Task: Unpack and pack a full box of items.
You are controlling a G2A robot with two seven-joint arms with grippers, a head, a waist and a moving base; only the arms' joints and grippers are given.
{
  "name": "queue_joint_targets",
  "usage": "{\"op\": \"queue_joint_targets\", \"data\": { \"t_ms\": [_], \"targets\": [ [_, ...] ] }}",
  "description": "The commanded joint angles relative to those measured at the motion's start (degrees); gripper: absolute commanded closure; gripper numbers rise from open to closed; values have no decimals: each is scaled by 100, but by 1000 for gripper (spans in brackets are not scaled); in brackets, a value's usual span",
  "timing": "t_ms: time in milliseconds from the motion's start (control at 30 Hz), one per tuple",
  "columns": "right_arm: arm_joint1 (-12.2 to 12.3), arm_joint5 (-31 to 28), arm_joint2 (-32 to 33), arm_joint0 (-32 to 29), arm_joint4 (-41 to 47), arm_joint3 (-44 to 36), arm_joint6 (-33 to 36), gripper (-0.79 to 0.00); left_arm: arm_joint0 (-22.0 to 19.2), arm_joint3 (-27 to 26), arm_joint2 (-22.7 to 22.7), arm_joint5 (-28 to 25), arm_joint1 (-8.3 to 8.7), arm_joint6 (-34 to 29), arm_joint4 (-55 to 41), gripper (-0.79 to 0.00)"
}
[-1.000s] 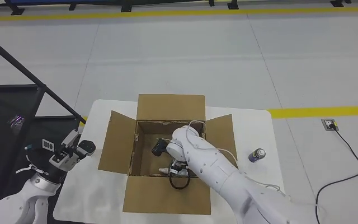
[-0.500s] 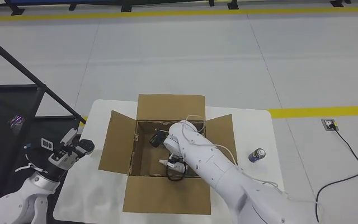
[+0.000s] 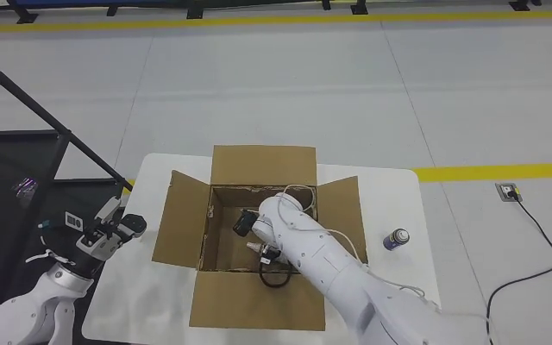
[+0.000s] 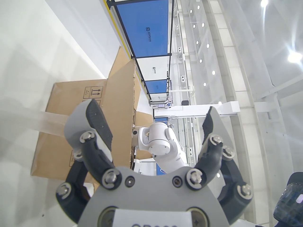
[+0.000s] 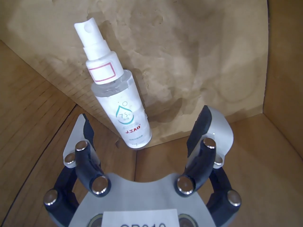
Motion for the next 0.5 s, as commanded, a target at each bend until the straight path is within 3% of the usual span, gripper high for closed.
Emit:
{"op": "queue_joint_targets", "data": {
  "t_ms": [0,67,233,300,467],
  "targets": [
    [-22,-16,-4,-6,-45,82,-63,-366,5,-13,4,17,8,26,16,-785],
    [-43,-20,1,-5,-76,143,-124,-351,7,-31,4,36,15,48,27,-785],
    [-88,-37,34,42,-128,232,-318,-215,14,-62,17,59,32,98,44,-785],
    [-102,-87,43,67,-155,235,-378,0,13,-73,29,68,37,126,32,-785],
    [-133,-144,145,142,-58,240,-454,0,6,-113,60,70,50,160,18,-785]
  ]
}}
